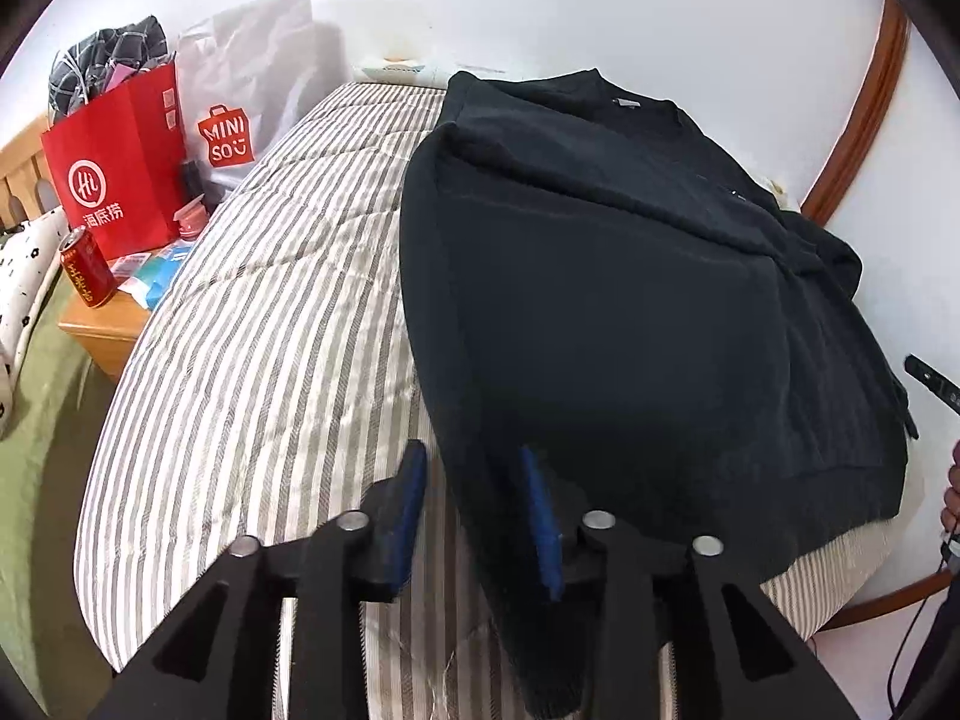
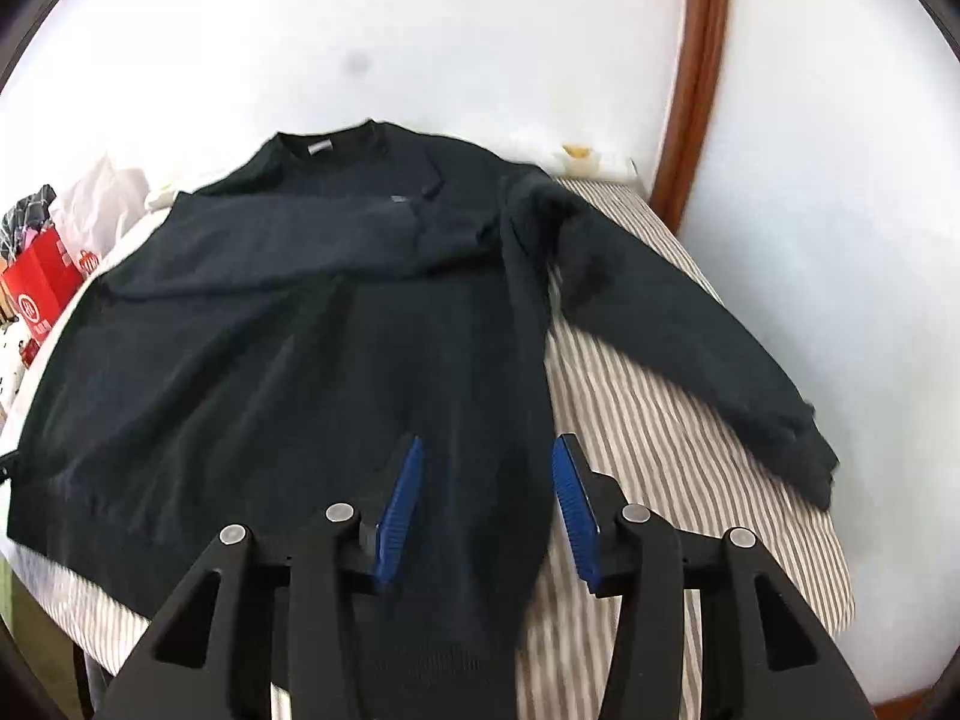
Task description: Fold small clothes
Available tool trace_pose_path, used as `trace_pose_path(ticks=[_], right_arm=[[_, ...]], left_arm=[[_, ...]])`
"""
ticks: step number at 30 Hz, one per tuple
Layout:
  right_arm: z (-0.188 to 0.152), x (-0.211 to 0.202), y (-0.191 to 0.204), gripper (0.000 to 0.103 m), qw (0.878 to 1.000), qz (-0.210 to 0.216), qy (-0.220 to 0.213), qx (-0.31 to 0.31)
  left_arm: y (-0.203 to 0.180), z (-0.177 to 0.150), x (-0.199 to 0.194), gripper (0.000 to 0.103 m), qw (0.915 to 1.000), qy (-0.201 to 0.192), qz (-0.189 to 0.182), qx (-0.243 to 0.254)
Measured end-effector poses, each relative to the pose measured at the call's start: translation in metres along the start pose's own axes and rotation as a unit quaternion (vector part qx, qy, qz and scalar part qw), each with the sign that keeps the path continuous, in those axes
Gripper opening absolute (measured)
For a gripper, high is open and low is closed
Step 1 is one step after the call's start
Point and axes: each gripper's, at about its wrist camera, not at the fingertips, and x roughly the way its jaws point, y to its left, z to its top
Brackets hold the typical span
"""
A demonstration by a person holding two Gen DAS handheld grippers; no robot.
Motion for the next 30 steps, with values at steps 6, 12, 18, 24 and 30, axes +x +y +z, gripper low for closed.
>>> trace_pose_path(ticks=[6,12,18,24,30], right_arm=[[0.034,0.025,0.018,0.046,1.000,0.028,0.007,0.013],[0.076,0.052,0.062,0.046,0.998,0.063,0.000,-0.017],[0.124,0.084,0.129,0.042,0.992,0.113,-0.009,-0.061],[0.172,0.125,0.208,0.036,0.982,0.153,-0.022,-0.111],[0.208,0.179,0.282,0.036,0.967,0.207,-0.009,-0.149]], left_arm=[[0.005,0.022,0.003,0.036,0.9999,-0.008,0.006,-0.009],[0.010,0.052,0.013,0.037,0.9994,-0.016,0.014,-0.027],[0.011,0.079,0.031,0.037,0.9988,-0.021,0.027,-0.035],[0.011,0.107,0.056,0.036,0.9984,-0.021,0.042,-0.033],[0.011,0.134,0.083,0.036,0.9978,-0.022,0.059,-0.019]])
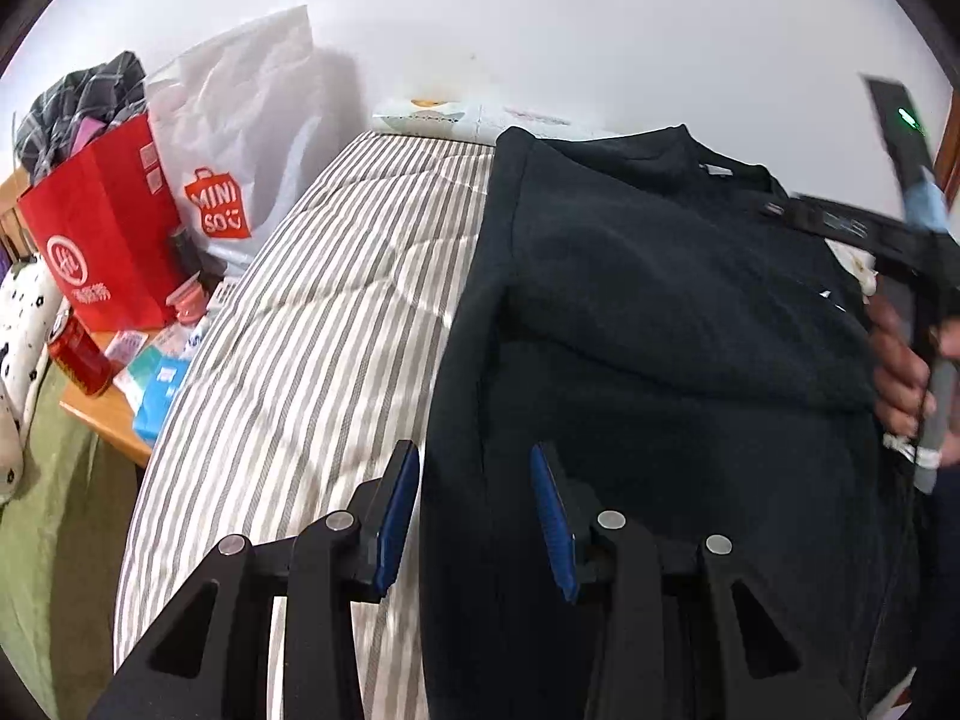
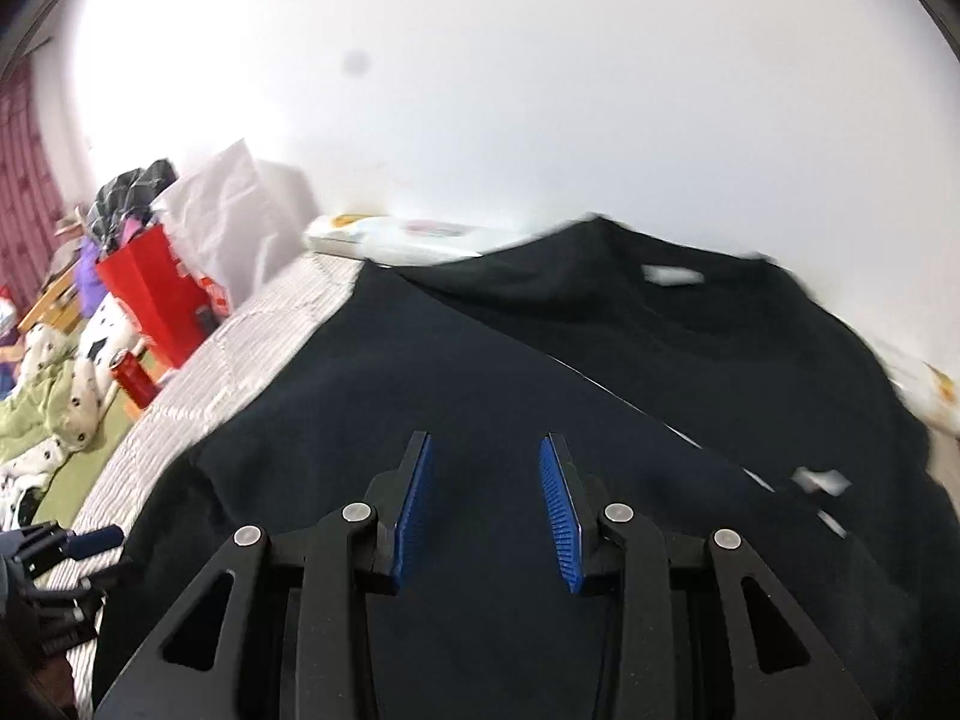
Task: Fold small clothes
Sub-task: 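Move the right gripper to the plain sleeve of the sweatshirt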
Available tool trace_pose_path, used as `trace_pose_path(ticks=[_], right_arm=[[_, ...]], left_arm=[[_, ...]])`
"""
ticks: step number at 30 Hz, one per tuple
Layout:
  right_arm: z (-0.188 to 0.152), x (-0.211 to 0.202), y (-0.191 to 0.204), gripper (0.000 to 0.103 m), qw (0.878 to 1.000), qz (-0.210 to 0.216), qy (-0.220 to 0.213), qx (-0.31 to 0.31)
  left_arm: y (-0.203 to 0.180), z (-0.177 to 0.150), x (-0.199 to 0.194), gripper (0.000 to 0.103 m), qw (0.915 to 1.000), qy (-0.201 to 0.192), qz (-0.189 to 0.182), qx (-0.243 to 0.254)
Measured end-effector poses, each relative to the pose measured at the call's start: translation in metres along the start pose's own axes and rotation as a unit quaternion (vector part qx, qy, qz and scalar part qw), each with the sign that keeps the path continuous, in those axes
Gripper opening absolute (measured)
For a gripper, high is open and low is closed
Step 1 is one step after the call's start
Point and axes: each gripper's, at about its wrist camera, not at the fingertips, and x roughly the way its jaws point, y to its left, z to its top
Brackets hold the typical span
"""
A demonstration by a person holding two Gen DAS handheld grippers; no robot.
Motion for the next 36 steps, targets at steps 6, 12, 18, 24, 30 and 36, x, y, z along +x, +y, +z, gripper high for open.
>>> trace_pose_path(ticks=[6,12,18,24,30,36], right_arm=[[0.034,0.082,0.028,0.037,0.999,0.024,0.027,-0.028],[0.062,0.150,0.047,0.041,0.996,0.046,0.054,-0.044],[0.087,0.178,0.044,0.046,0.994,0.102,0.048,-0.007],[0.105,0.194,0.058,0.015,0.993,0.105,0.049,-0.015],[0.114,0.200,0.084,0.010,0.994,0.100,0.033,-0.031],[0.108,0.197,0.091,0.018,0.996,0.065,0.036,-0.053]], left_arm=[[0.000,0.017,0.023,0.033,0.9996,-0.001,0.013,0.023],[0.002,0.025,0.040,0.023,0.9996,0.006,-0.008,0.026],[0.002,0.032,0.047,0.021,0.9995,-0.008,-0.012,0.029],[0.010,0.036,0.050,0.009,0.9994,-0.008,-0.032,0.010],[0.024,0.034,0.051,0.008,0.9992,0.003,-0.038,-0.012],[0.021,0.033,0.049,0.011,0.9993,0.009,-0.033,-0.011]])
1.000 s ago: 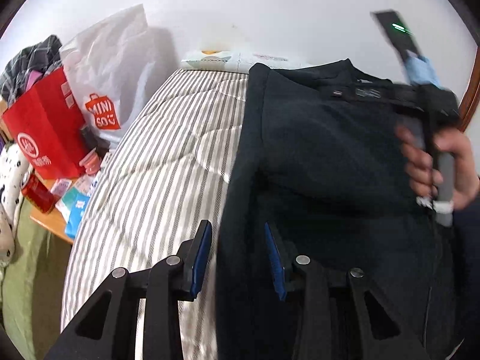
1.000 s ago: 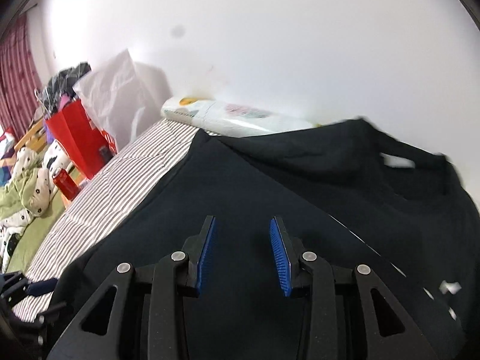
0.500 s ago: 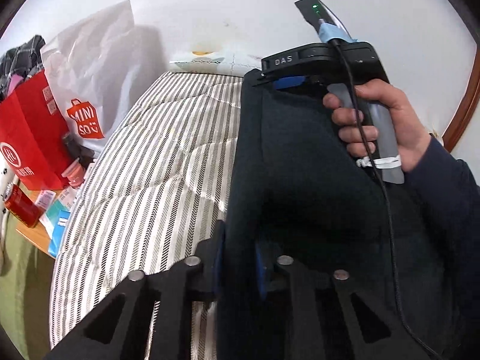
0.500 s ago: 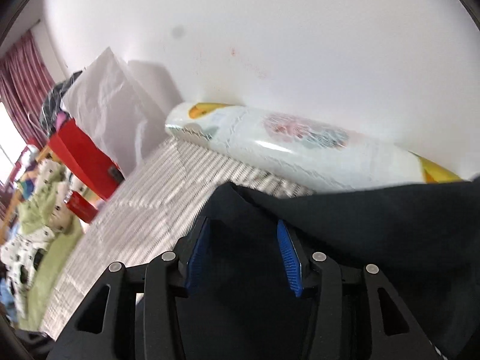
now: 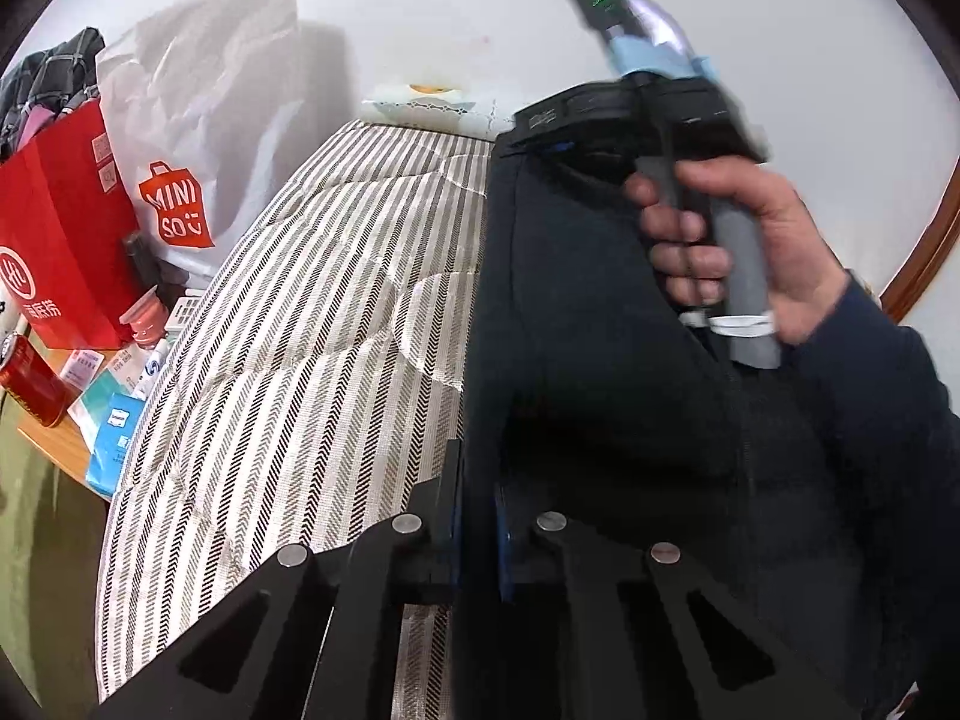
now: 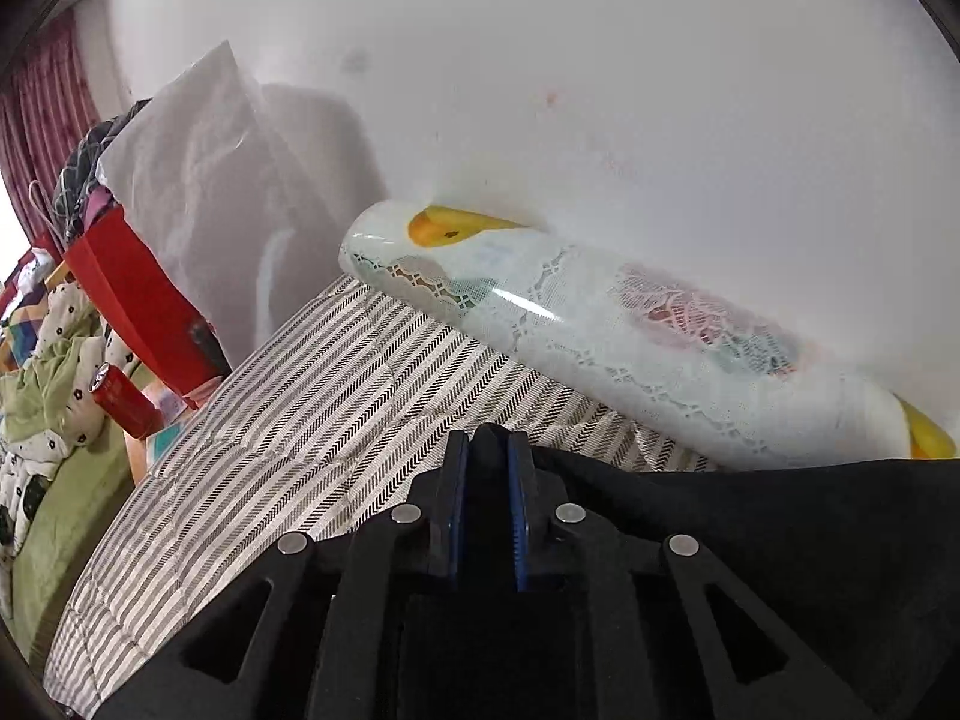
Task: Fold small clothes
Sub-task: 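Move the right gripper to the plain sleeve of the sweatshirt, then grasp the plain sleeve cuff with the right gripper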
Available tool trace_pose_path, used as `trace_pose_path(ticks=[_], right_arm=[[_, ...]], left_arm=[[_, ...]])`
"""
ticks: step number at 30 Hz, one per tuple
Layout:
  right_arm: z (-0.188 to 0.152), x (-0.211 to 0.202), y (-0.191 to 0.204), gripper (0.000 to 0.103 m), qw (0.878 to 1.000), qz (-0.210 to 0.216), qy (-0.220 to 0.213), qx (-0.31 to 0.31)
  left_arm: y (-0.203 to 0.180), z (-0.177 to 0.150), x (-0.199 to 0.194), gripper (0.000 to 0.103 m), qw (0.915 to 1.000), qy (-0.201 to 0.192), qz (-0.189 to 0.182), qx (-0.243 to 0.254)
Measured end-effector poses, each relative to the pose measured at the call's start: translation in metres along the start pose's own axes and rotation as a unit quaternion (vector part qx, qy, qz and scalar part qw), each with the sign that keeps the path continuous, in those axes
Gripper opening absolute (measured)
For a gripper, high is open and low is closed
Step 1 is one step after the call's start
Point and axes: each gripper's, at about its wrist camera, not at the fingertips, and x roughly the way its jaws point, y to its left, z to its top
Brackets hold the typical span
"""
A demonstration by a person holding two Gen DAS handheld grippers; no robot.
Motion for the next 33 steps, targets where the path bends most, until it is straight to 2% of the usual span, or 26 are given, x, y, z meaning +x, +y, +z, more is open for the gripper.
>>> trace_pose_path(ticks=[3,7,10,12,15,16,18,21,23,26,28,31,33], right_arm=[[-0.008,-0.032,0.001,0.036,1.000,-0.018,-0.011,-0.018],[-0.043,-0.093,-0.013,0.044,0.998,-0.050,-0.035,-0.029],[-0.081,-0.142,-0.043,0.048,0.996,-0.080,-0.033,0.003],[-0.113,-0.178,-0.070,0.049,0.993,-0.108,-0.024,0.032],[-0.165,-0.231,-0.109,0.049,0.985,-0.157,-0.017,0.069],[-0.184,-0.251,-0.121,0.051,0.981,-0.176,-0.018,0.082],[-0.228,-0.288,-0.144,0.058,0.969,-0.219,-0.018,0.112],[-0.292,-0.339,-0.178,0.062,0.941,-0.297,-0.015,0.161],[-0.336,-0.370,-0.200,0.063,0.925,-0.327,-0.005,0.195],[-0.399,-0.415,-0.233,0.066,0.897,-0.375,0.011,0.234],[-0.439,-0.435,-0.252,0.071,0.883,-0.383,0.028,0.269],[-0.478,-0.448,-0.270,0.071,0.874,-0.376,0.047,0.305],[-0.499,-0.450,-0.277,0.071,0.870,-0.377,0.060,0.311]], left_arm=[[0.002,-0.002,-0.003,0.011,0.9999,0.006,-0.001,-0.010],[0.003,-0.006,-0.014,0.015,0.9998,0.005,-0.007,-0.020],[-0.005,-0.012,-0.019,0.022,0.9999,0.006,-0.003,-0.012],[-0.011,-0.016,-0.025,0.027,0.9999,0.007,-0.003,-0.007],[-0.022,-0.027,-0.040,0.048,0.9999,-0.001,-0.011,0.003],[-0.025,-0.030,-0.043,0.054,0.9999,-0.005,-0.011,0.006],[-0.032,-0.036,-0.050,0.054,0.9998,-0.010,-0.010,0.010],[-0.042,-0.047,-0.056,0.054,0.9998,-0.004,-0.019,0.007],[-0.049,-0.055,-0.060,0.054,0.9995,0.001,-0.030,0.009],[-0.060,-0.066,-0.066,0.054,0.9994,-0.004,-0.025,0.024],[-0.064,-0.071,-0.070,0.054,0.9991,-0.009,-0.013,0.039],[-0.063,-0.073,-0.069,0.055,0.9993,-0.008,0.007,0.036],[-0.060,-0.073,-0.067,0.055,0.9997,0.000,0.006,0.024]])
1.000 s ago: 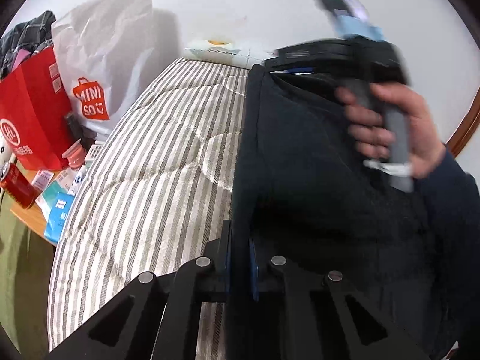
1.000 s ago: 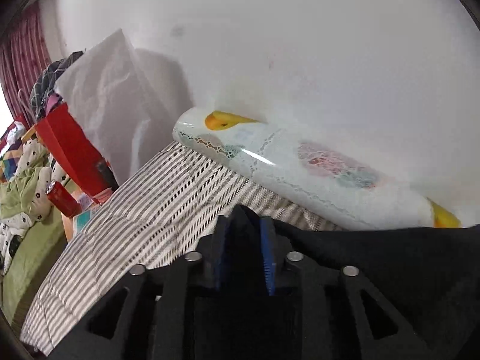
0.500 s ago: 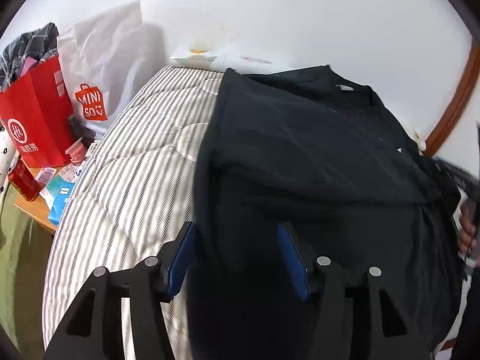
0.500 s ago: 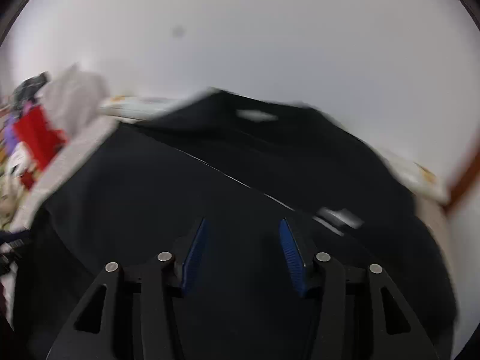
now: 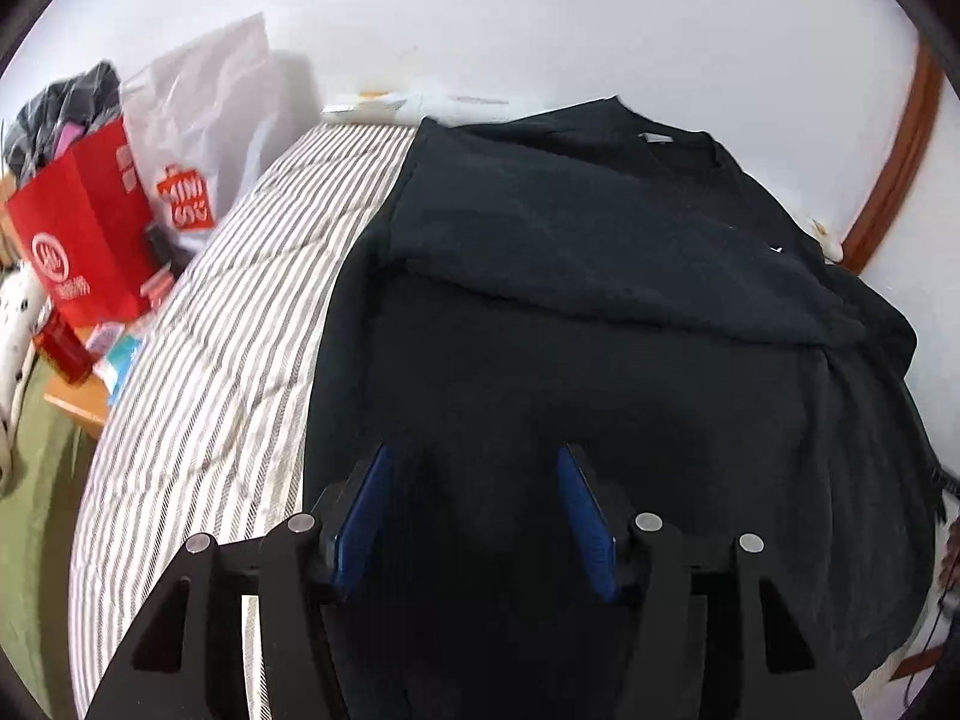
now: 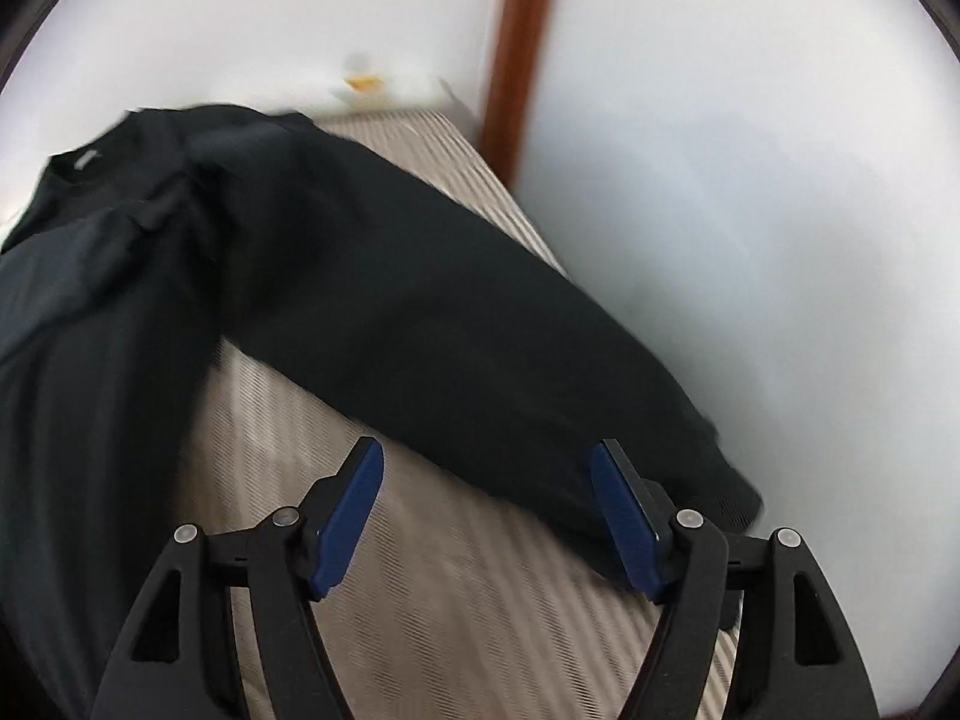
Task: Fold small clothes
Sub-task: 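Grasp the plain sleeve cuff with the right gripper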
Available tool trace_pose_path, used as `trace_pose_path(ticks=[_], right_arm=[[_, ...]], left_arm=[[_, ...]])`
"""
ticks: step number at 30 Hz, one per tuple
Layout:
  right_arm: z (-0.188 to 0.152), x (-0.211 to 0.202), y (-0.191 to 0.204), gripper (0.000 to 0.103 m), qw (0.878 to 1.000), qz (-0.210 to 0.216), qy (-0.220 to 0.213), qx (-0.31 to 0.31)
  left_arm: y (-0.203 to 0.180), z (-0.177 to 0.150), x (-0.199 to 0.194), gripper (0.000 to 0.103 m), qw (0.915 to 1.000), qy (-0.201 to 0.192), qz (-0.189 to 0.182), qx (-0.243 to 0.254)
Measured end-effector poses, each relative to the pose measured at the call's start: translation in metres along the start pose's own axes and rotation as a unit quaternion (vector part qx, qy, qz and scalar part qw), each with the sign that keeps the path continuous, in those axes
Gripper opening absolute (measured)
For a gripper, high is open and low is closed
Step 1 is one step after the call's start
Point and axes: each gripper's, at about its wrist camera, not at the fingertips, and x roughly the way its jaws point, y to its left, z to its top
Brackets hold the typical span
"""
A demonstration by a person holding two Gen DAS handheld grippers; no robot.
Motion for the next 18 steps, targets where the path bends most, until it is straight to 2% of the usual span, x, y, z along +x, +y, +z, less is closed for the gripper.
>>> trace_pose_path(ticks=[2,6,8,9,10,11,13,15,18], right_arm=[[-0.008,0.005,-0.006,0.071,1.000,-0.014,-0.003,-0.009],[-0.010,0.006,-0.008,0.071,1.000,-0.012,-0.021,-0.001],[-0.004,0.008,-0.004,0.065,1.000,-0.007,-0.027,0.011],[-0.006,0.007,-0.003,0.051,0.999,-0.003,-0.030,0.012],[-0.004,0.009,-0.003,0.027,0.999,0.003,-0.030,0.011],[0.000,0.012,0.002,0.020,1.000,0.001,-0.029,0.009],[0.007,0.014,0.011,0.008,0.999,-0.021,-0.031,-0.003],[0.016,0.010,0.017,0.007,0.998,-0.036,-0.041,-0.008],[0.037,-0.018,0.019,0.006,0.996,-0.038,-0.084,0.003]], left_arm=[[0.002,-0.003,0.000,0.055,0.9999,0.006,-0.002,-0.011],[0.003,-0.010,0.001,0.055,0.9994,0.020,0.000,-0.028],[0.001,-0.014,0.000,0.055,0.9994,0.021,0.004,-0.026],[0.002,-0.017,-0.003,0.055,0.9995,0.019,0.007,-0.025],[0.003,-0.018,-0.005,0.055,0.9995,0.015,0.010,-0.024],[0.005,-0.018,-0.008,0.055,0.9996,0.011,0.012,-0.025],[0.011,-0.019,-0.010,0.055,0.9994,0.008,0.017,-0.029],[0.018,-0.020,-0.012,0.055,0.9993,0.008,0.017,-0.034],[0.027,-0.022,-0.015,0.055,0.9994,0.005,0.014,-0.031]])
